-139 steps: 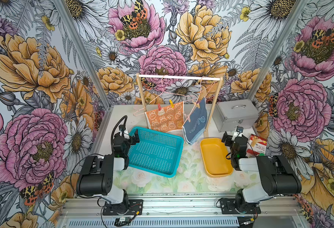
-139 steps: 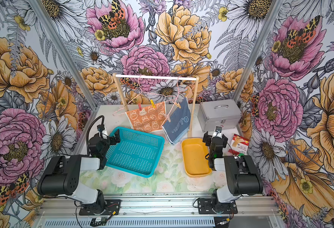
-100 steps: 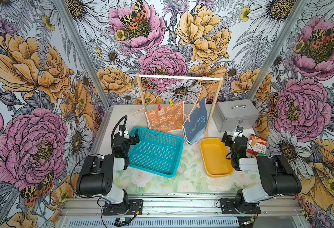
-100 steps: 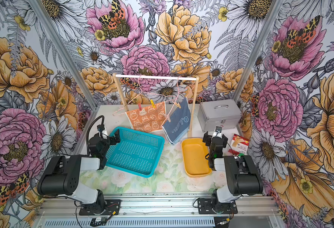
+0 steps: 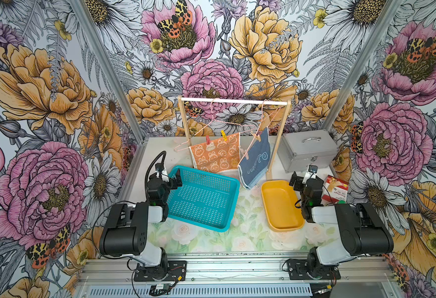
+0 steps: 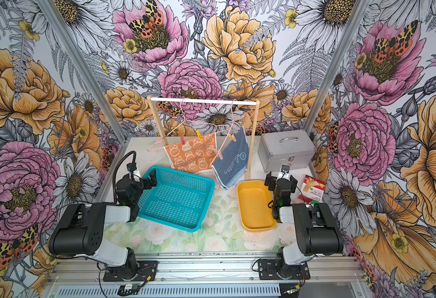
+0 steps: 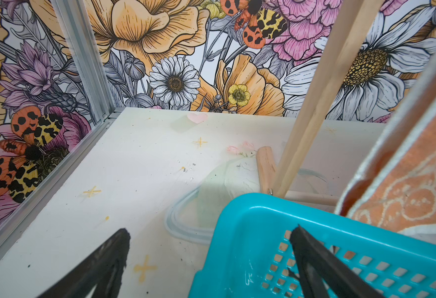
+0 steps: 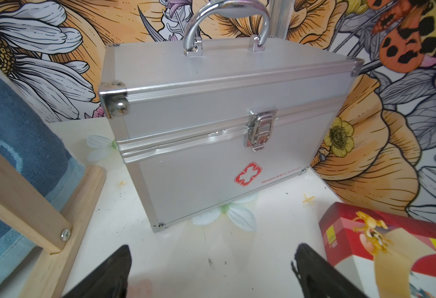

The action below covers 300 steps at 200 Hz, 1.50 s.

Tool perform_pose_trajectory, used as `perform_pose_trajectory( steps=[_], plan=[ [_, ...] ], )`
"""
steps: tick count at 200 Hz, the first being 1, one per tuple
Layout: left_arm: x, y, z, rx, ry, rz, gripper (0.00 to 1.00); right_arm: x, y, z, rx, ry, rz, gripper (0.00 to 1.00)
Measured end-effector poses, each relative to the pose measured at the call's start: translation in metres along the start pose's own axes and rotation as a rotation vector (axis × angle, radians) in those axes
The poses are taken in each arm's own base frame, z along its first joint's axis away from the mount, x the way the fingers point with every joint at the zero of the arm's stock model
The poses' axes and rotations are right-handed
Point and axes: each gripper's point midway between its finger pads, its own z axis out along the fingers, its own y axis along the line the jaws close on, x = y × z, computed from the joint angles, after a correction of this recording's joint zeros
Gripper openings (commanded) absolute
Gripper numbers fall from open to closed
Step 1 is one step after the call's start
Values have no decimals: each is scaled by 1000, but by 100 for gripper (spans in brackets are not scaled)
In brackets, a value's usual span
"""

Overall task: Remove the clothespins securing towels to the hanger
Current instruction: Pick up the hanger from the clothesline.

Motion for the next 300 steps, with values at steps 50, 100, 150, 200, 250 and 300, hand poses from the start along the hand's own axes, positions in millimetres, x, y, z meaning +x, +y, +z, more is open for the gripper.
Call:
perform_pose_trajectory(
  steps=[50,100,150,200,250,300],
  plan=[
    [0,0,0,1,0,0,98,-1,0,0,0,-2,0,95],
    [-5,7,-4,-15,-2,-18,90,-5,2,0,2,26,-23,86],
    [-53,-15,-32,-31,-99,38,91,-84,2,-20,37,-25,12,80],
    [-87,-37,-53,-25,-146,59,91,-134,21,-60,16,-23,0,76],
    [-115,-72,-65,81,-177,28,91,-176,43,-102,-56,-61,-8,71],
    [-101,-123,-64,297,-98,38,91,-204,86,-125,-165,-58,-45,69]
  ],
)
